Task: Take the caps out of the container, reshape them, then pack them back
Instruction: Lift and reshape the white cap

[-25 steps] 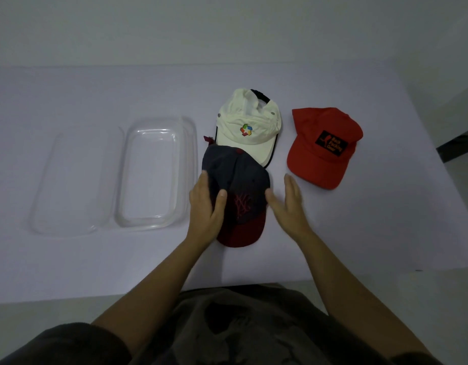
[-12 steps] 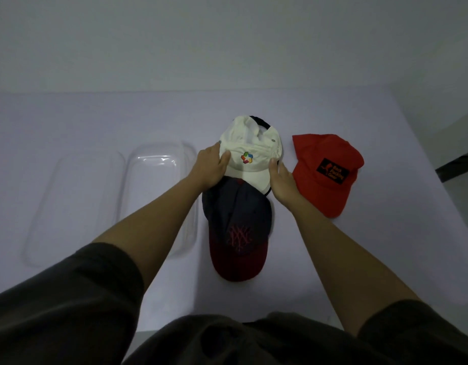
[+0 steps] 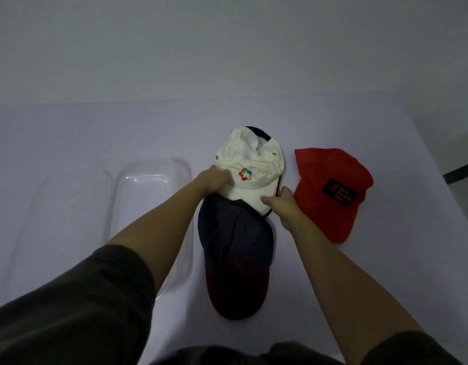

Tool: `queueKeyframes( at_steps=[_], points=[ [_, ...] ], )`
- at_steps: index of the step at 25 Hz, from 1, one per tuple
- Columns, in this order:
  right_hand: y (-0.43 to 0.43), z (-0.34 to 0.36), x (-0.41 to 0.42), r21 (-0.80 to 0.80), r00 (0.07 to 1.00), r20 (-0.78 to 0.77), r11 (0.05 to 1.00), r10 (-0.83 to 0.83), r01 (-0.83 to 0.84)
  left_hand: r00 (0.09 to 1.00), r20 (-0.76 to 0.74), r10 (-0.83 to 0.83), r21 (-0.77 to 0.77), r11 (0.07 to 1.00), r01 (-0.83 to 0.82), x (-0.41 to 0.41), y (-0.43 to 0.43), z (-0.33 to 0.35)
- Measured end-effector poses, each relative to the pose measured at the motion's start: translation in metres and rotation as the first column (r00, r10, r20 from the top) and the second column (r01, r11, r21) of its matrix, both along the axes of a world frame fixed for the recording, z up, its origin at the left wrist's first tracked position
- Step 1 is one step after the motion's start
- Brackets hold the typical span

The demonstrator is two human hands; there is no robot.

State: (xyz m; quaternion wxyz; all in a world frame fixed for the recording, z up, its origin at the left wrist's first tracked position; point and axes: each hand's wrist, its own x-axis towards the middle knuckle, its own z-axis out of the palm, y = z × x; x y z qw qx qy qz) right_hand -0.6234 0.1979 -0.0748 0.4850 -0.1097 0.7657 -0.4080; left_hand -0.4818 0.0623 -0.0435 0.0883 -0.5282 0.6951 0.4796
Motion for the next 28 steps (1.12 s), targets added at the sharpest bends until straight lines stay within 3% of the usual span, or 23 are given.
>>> queueKeyframes(
  at_steps=[4, 8, 12, 15, 18, 21, 28],
  points=[
    [-0.017, 0.005, -0.011, -0.116, 0.998, 0.049, 0.993, -0.025, 0.03, 0.95, -0.18, 0.256, 0.191, 0.956, -0.221, -0.006, -0.006, -0.004],
    [-0.04, 0.024, -0.014, -0.328, 0.987, 0.156, 0.944, 0.046, 0.008, 0.901, -0.307, 0.307, 0.196, 0.947, -0.256, -0.01, -0.014, 0.001],
    [-0.061, 0.034, -0.022, -0.473, 0.986, 0.165, 0.874, -0.038, 0.113, 0.82, -0.403, 0.406, 0.224, 0.913, -0.342, -0.016, -0.026, 0.009],
    [-0.065, 0.04, -0.018, -0.432, 0.992, 0.049, 0.893, -0.114, 0.124, 0.699, -0.444, 0.56, 0.289, 0.828, -0.481, -0.028, -0.031, 0.018],
    [-0.067, 0.044, -0.01, -0.373, 0.973, -0.054, 0.909, -0.223, 0.187, 0.69, -0.45, 0.567, 0.262, 0.823, -0.505, -0.037, -0.032, 0.024],
    [-0.068, 0.042, -0.014, -0.377, 0.985, 0.032, 0.91, -0.172, 0.171, 0.711, -0.479, 0.515, 0.244, 0.856, -0.456, -0.038, -0.027, 0.03],
    [-0.063, 0.04, -0.016, -0.44, 0.991, 0.128, 0.898, 0.028, 0.032, 0.602, -0.558, 0.571, 0.418, 0.82, -0.391, -0.029, -0.013, 0.024]
  ],
)
